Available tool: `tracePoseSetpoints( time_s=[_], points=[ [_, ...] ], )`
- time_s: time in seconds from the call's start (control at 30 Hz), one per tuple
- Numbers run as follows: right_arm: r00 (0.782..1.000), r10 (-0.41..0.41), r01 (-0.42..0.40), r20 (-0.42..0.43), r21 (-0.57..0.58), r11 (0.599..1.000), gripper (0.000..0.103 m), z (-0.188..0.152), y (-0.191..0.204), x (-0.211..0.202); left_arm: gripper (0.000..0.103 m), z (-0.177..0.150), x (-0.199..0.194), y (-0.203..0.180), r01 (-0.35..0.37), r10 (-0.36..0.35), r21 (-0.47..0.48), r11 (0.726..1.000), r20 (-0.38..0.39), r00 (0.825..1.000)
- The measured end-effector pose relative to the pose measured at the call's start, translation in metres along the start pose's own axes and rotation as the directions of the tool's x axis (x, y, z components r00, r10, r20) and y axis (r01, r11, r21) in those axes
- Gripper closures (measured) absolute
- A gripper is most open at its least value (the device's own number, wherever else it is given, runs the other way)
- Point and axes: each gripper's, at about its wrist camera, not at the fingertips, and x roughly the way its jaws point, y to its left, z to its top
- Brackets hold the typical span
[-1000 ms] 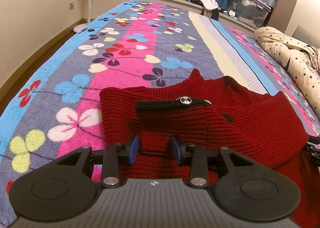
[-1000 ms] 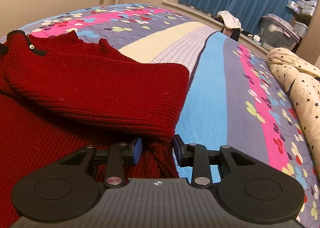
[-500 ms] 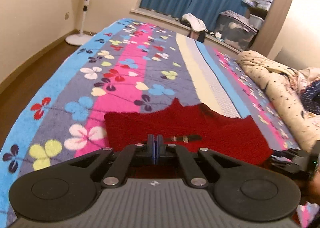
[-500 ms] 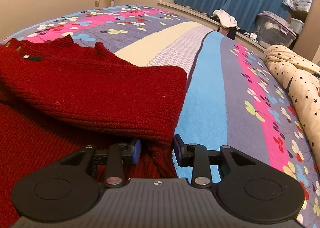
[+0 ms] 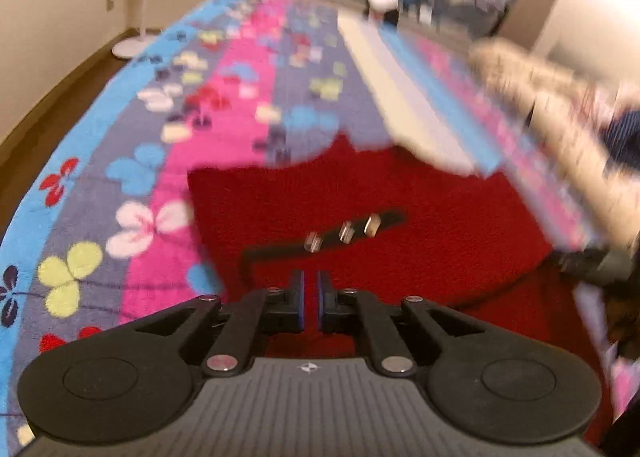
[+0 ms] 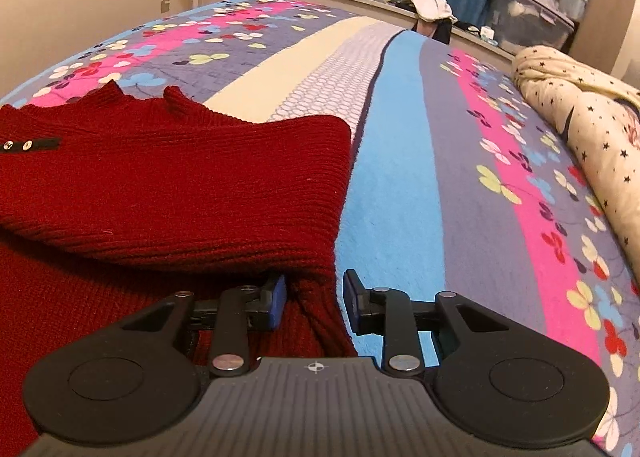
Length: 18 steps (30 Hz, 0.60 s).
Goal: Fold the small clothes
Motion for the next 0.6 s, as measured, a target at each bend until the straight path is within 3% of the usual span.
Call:
tracePoseSetpoints(
  time_s=[0.03, 0.1, 0.27, 0.47, 0.6],
  points=[
    [1.000, -0.003, 0.003, -0.008, -0.001, 1.000, 0.073, -0.001, 0.000, 0.002, 0.097, -0.004, 0.012, -0.002, -0.042, 0.044, 0.029, 0.999, -0.058, 0.997],
    [1.000, -0.010, 0.009, -0.016, -0.012, 1.000, 0.073, -0.002, 0.002, 0.004, 0.097, -0.006, 0.015, -0.003, -0.051, 0.053, 0.033, 0.998, -0.061, 0.997],
    [1.000, 0.020, -0.020, 0.004, 0.004, 1.000, 0.072, -0.002, -0.001, -0.003, 0.095, -0.007, -0.001, 0.003, -0.007, 0.007, -0.022, 1.000, -0.014, 1.000],
    [0.996, 0.065, -0.068, 0.054, 0.051, 0.996, 0.072, -0.010, -0.008, -0.035, 0.095, -0.020, -0.021, -0.007, 0.044, -0.044, 0.051, 0.998, -0.002, 0.999],
    [0.994, 0.075, -0.079, 0.078, 0.040, 0.996, 0.072, -0.021, -0.010, -0.063, 0.095, -0.045, -0.039, -0.020, 0.125, -0.119, 0.138, 0.983, -0.048, 0.992]
  ],
)
